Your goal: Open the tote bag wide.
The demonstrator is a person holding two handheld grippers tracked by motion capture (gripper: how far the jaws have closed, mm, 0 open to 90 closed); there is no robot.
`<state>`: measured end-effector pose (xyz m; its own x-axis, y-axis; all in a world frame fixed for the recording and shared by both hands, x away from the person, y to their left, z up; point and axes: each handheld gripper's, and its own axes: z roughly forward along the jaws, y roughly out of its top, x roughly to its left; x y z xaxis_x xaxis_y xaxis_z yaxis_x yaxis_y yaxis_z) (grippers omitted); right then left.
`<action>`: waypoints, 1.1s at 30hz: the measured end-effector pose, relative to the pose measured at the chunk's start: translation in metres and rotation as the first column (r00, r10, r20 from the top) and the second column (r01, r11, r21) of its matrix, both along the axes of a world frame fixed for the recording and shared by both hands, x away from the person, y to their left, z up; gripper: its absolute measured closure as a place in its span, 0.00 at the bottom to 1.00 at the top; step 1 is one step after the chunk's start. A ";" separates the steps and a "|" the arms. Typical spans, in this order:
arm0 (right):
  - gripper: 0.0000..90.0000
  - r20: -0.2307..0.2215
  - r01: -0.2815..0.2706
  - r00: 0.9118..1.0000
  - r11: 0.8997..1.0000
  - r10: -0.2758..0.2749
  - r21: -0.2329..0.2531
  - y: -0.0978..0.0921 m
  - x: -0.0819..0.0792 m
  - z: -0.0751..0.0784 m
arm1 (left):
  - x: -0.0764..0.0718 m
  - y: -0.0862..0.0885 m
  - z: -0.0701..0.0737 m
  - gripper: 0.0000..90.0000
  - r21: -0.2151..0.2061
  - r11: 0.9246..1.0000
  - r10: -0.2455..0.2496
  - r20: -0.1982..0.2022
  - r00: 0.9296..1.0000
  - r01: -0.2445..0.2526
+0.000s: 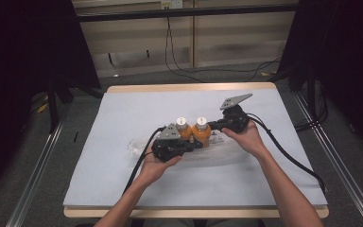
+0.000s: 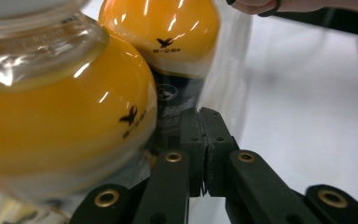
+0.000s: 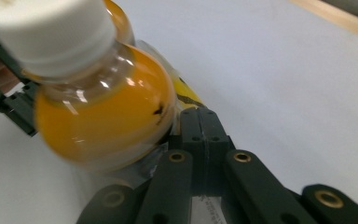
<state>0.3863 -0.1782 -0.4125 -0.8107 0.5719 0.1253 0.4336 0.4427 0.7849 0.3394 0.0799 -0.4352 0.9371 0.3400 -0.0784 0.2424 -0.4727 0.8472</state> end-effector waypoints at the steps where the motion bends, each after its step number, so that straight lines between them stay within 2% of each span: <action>1: 1.00 -0.007 0.005 1.000 1.000 -0.005 -0.005 0.002 0.004 -0.006 | 0.000 -0.002 0.000 0.99 0.018 1.000 0.005 0.019 1.000 -0.005; 2: 1.00 -0.007 0.005 1.000 1.000 -0.005 -0.005 0.002 0.004 -0.006 | 0.000 -0.004 0.000 0.99 0.014 1.000 0.008 0.028 1.000 -0.009; 4: 1.00 -0.018 0.006 1.000 1.000 -0.006 0.024 0.002 0.006 -0.009 | 0.000 -0.006 -0.002 0.99 0.007 1.000 0.007 0.015 1.000 -0.007; 5: 1.00 -0.019 0.001 1.000 1.000 0.000 0.020 0.003 0.007 -0.011 | 0.000 -0.007 -0.004 0.99 0.034 0.999 0.005 0.030 1.000 -0.006; 8: 1.00 -0.038 -0.005 0.999 1.000 0.005 0.001 0.006 0.011 -0.016 | -0.003 -0.009 -0.013 0.98 0.074 0.997 0.018 0.036 0.999 -0.021; 9: 1.00 -0.038 -0.005 0.999 1.000 0.004 -0.004 0.007 0.012 -0.019 | -0.002 -0.008 -0.017 0.98 0.069 0.997 0.022 0.022 1.000 -0.024; 11: 1.00 -0.053 -0.008 0.999 1.000 0.008 0.002 0.009 0.013 -0.023 | -0.001 -0.007 -0.025 0.98 0.085 0.996 0.026 0.013 1.000 -0.027; 13: 1.00 -0.062 -0.011 0.998 1.000 0.011 -0.005 0.013 0.015 -0.028 | -0.001 -0.007 -0.029 0.98 0.116 0.993 0.031 0.010 0.999 -0.032; 14: 1.00 -0.072 -0.013 0.997 1.000 0.012 -0.015 0.015 0.016 -0.031 | -0.002 -0.007 -0.031 0.98 0.106 0.994 0.029 0.005 1.000 -0.029; 15: 1.00 -0.083 -0.017 0.996 1.000 0.015 -0.024 0.018 0.018 -0.036 | -0.002 -0.007 -0.031 0.98 0.119 0.992 0.030 0.001 1.000 -0.030; 17: 1.00 -0.089 -0.015 0.996 0.999 0.012 -0.033 0.019 0.019 -0.039 | -0.003 -0.009 -0.034 0.98 0.115 0.993 0.027 -0.008 1.000 -0.025; 20: 1.00 -0.117 -0.016 0.993 0.999 0.012 -0.040 0.022 0.021 -0.048 | -0.004 -0.010 -0.037 0.98 0.146 0.989 0.011 -0.006 1.000 -0.010; 21: 1.00 -0.133 -0.017 0.991 0.999 0.011 -0.045 0.023 0.022 -0.052 | -0.006 -0.011 -0.038 0.98 0.168 0.986 0.005 -0.004 1.000 -0.004; 23: 1.00 -0.147 -0.017 0.989 0.998 0.008 -0.056 0.024 0.023 -0.056 | -0.008 -0.011 -0.040 0.98 0.163 0.987 0.005 0.002 1.000 -0.005; 25: 1.00 -0.150 -0.016 0.989 0.998 0.007 -0.057 0.024 0.024 -0.058 | -0.009 -0.011 -0.043 0.98 0.164 0.986 0.002 -0.004 1.000 -0.001; 26: 1.00 -0.163 -0.015 0.987 0.998 0.006 -0.057 0.024 0.025 -0.060 | -0.010 -0.010 -0.045 0.98 0.181 0.983 -0.004 -0.006 1.000 0.005; 27: 1.00 -0.167 -0.018 0.986 0.998 0.008 -0.055 0.024 0.026 -0.063 | -0.011 -0.010 -0.046 0.99 0.167 0.986 -0.004 -0.008 1.000 0.006; 28: 1.00 -0.170 -0.017 0.985 0.998 0.006 -0.062 0.024 0.027 -0.064 | -0.011 -0.010 -0.047 0.99 0.176 0.984 -0.002 -0.011 1.000 0.004; 29: 1.00 -0.175 -0.016 0.985 0.998 0.005 -0.065 0.025 0.027 -0.065 | -0.012 -0.010 -0.048 0.99 0.169 0.986 -0.005 -0.019 1.000 0.008; 30: 1.00 -0.180 -0.014 0.984 0.998 0.002 -0.069 0.025 0.027 -0.067 | -0.013 -0.011 -0.049 1.00 0.187 0.982 -0.016 -0.024 1.000 0.020; 31: 1.00 -0.179 -0.012 0.984 0.997 -0.001 -0.075 0.025 0.028 -0.068 | -0.014 -0.011 -0.051 1.00 0.165 0.986 -0.018 -0.036 0.999 0.023; 33: 1.00 -0.181 -0.007 0.983 0.997 -0.006 -0.073 0.026 0.028 -0.071 | -0.014 -0.010 -0.050 1.00 0.172 0.984 -0.031 -0.044 0.999 0.038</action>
